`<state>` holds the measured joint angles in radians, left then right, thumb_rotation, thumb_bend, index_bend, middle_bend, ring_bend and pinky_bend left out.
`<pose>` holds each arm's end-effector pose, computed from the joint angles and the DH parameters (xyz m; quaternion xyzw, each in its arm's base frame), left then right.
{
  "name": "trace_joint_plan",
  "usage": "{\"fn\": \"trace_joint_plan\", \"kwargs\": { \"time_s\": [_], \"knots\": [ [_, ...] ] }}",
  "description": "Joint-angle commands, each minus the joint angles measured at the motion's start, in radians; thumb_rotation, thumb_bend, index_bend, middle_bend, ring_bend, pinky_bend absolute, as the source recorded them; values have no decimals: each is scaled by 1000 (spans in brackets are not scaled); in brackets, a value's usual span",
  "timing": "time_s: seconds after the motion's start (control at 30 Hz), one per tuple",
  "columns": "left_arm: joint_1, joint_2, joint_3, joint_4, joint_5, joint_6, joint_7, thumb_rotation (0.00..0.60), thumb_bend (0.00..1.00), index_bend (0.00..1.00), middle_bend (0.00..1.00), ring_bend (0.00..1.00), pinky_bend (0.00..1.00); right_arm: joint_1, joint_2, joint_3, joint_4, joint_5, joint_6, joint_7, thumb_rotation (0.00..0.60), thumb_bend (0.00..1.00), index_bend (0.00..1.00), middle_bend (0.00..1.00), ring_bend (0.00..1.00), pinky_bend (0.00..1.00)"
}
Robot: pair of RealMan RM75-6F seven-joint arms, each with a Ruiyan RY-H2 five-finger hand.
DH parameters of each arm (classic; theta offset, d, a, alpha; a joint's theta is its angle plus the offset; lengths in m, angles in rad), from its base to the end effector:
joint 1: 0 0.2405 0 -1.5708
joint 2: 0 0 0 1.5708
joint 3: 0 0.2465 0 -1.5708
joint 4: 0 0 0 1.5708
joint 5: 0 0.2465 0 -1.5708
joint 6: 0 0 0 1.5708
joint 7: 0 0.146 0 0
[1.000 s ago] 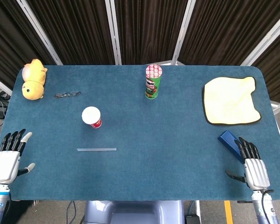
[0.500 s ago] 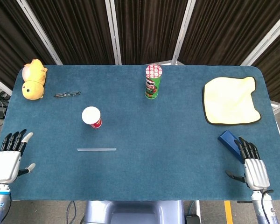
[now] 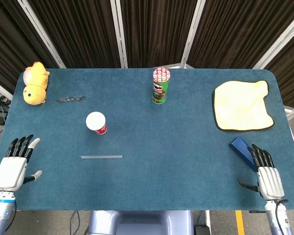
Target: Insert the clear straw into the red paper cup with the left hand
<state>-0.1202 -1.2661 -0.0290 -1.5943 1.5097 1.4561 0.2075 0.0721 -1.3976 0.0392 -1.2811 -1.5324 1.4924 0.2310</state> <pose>-0.2949 0.1891 0.0681 -0.6325 -0.3644 -0.3637 0.5787 -0.3499 -0.1806 0.0605 0.5601 -0.4399 0.4388 0.5479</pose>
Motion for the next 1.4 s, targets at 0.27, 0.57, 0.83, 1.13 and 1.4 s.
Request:
{"fn": "trace_joint_plan", "kwargs": {
  "time_s": [0.27, 0.57, 0.83, 1.13, 1.4],
  "knots": [
    [-62, -40, -25, -58, -25, -76, 127, 600, 0, 272, 424, 447, 444, 1, 0, 3, -2, 3, -1, 1, 600, 70, 0, 0, 0, 0],
    [-147, -118, -65, -108, -147, -208, 272, 600, 94, 438, 895, 830, 725, 1, 4, 3, -5, 3, -3, 13, 600, 70, 0, 0, 0, 0],
    [-238, -210, -125, -133, -326, -300, 453, 600, 291, 483, 1000, 937, 800, 1, 11, 5, -7, 9, -9, 28, 600, 70, 0, 0, 0, 0],
    [-338, -324, -169, -118, -519, -313, 625, 600, 295, 482, 1000, 938, 800, 2, 16, 5, -9, 13, -16, 42, 600, 70, 0, 0, 0, 0],
    [-407, -417, -171, -84, -634, -303, 708, 600, 296, 483, 1000, 938, 801, 1, 20, 6, -13, 17, -21, 52, 600, 70, 0, 0, 0, 0]
  ]
}}
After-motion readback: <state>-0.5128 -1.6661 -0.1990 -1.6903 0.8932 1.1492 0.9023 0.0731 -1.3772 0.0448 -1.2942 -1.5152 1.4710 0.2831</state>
